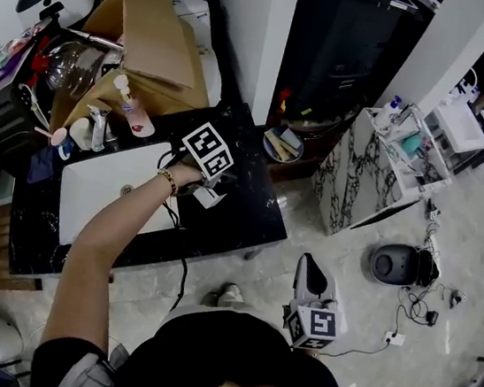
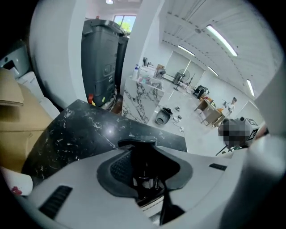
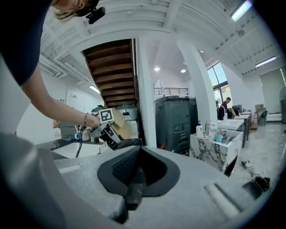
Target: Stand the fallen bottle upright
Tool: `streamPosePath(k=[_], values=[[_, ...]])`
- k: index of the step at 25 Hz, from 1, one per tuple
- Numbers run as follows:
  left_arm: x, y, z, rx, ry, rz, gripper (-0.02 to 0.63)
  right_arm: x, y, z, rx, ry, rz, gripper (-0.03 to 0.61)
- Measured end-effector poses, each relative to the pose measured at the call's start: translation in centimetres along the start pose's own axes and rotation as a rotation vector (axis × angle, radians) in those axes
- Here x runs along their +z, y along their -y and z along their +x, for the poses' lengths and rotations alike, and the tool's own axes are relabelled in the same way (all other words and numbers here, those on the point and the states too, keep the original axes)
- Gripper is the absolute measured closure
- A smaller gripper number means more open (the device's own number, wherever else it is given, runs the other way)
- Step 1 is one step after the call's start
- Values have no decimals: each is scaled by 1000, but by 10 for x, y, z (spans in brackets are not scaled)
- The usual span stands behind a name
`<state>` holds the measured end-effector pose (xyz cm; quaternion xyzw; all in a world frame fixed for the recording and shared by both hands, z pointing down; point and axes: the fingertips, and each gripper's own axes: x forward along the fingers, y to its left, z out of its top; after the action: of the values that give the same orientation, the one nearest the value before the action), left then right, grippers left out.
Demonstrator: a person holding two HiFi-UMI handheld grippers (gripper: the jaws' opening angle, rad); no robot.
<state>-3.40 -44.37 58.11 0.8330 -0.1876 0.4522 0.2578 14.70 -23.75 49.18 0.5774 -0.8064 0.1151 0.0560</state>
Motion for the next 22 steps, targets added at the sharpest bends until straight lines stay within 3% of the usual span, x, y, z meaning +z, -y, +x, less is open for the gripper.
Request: streamPosePath(k=[6, 11, 16, 22], values=[[24, -20, -25, 111, 329, -31, 509, 5, -5, 5, 17, 11, -12, 574], [29, -25, -39, 277, 541, 57, 512, 2, -1, 5, 6, 3, -9, 574], [22, -24, -41, 334, 676, 10, 512, -1, 1, 7, 7, -7, -13, 574], [19, -23, -41, 390, 736, 29, 506, -3, -1, 13, 18, -10, -27, 574]])
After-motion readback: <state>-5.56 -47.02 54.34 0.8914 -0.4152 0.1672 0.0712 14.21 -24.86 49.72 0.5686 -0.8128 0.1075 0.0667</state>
